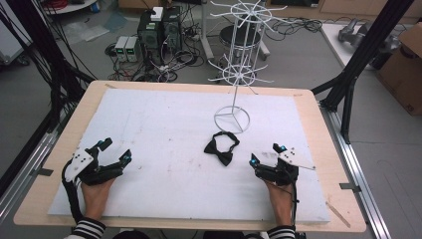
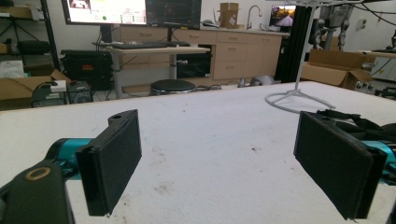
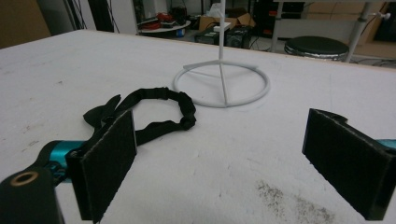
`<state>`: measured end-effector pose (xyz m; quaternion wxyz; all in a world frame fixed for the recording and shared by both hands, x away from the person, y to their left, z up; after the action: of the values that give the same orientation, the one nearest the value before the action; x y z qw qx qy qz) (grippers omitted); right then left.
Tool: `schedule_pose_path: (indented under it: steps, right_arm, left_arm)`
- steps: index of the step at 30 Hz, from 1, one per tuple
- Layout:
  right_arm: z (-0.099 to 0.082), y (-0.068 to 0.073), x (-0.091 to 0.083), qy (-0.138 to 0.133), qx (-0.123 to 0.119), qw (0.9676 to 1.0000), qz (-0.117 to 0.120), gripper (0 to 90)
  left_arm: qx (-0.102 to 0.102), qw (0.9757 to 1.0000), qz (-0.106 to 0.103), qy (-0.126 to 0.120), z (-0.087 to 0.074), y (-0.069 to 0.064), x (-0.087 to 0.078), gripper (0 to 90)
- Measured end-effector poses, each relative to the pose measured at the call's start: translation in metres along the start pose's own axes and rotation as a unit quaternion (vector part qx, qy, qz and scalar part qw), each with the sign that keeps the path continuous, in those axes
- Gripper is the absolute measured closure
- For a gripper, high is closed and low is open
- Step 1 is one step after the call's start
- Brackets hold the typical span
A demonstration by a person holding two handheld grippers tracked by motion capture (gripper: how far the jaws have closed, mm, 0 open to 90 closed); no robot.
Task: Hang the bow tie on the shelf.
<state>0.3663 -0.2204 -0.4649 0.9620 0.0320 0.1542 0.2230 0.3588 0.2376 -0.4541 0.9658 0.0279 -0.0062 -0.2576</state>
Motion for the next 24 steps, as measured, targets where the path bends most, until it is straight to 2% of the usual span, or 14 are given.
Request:
schedule_pose_path:
  steps: [3,5,6,8,11,13,17,18,19,20,22,24]
  right_arm:
    - [0.007,0.004,0.004,0.026,-0.006,0.9996,0.006,9.0]
    - [0.008,0.005,0.005,0.029,-0.006,0.9995,0.009,9.0]
    - [0.014,0.011,0.009,0.041,-0.013,0.9987,0.025,9.0]
    - [0.016,0.014,0.011,0.047,-0.018,0.9983,0.03,9.0]
    - [0.023,0.025,0.018,0.07,-0.033,0.9956,0.053,9.0]
    - [0.023,0.03,0.022,0.096,-0.041,0.9924,0.064,9.0]
    - [0.022,0.038,0.033,0.143,-0.04,0.9851,0.087,9.0]
    - [0.023,0.042,0.037,0.159,-0.047,0.9816,0.095,8.9]
    - [0.023,0.042,0.037,0.159,-0.047,0.9816,0.095,8.9]
    - [0.025,0.046,0.04,0.168,-0.06,0.9789,0.1,9.0]
    - [0.026,0.047,0.041,0.171,-0.065,0.9778,0.102,9.0]
    - [0.026,0.05,0.043,0.189,-0.063,0.9739,0.109,9.0]
  left_arm:
    - [0.001,1.0,0.0,0.001,0.0,0.0,0.0,15.4]
    - [0.001,1.0,0.0,0.001,0.0,0.0,0.0,15.4]
    - [0.0,1.0,0.0,0.0,0.0,0.0,0.0,15.4]
    - [0.001,1.0,0.0,0.001,0.0,0.0,0.0,15.4]
    - [0.001,1.0,0.0,0.0,0.0,0.0,0.0,15.4]
    - [0.0,1.0,0.001,-0.001,0.0,0.0,0.0,15.4]
    - [0.001,1.0,0.001,0.0,0.0,0.0,0.0,15.4]
    - [0.002,1.0,0.0,0.0,0.0,0.0,0.0,15.5]
    - [0.001,1.0,0.001,0.0,0.0,0.0,0.0,15.5]
    - [0.001,1.0,0.001,0.0,0.0,0.0,0.0,15.5]
    - [0.001,1.0,0.001,0.0,0.0,0.0,0.0,15.5]
    - [0.003,1.0,0.0,0.0,0.0,0.0,0.0,15.5]
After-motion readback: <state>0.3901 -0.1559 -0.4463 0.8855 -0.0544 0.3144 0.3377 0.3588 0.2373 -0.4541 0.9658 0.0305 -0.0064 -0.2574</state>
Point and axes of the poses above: each handheld gripper's, and its own axes: x roughly forward along the jaws, z roughly out of its top, y roughly to its left, the point moved 9 cm from there along x, roughly forward along the jaws, and after that the axes turned 6 degrees about x, right-handed, at the moved point
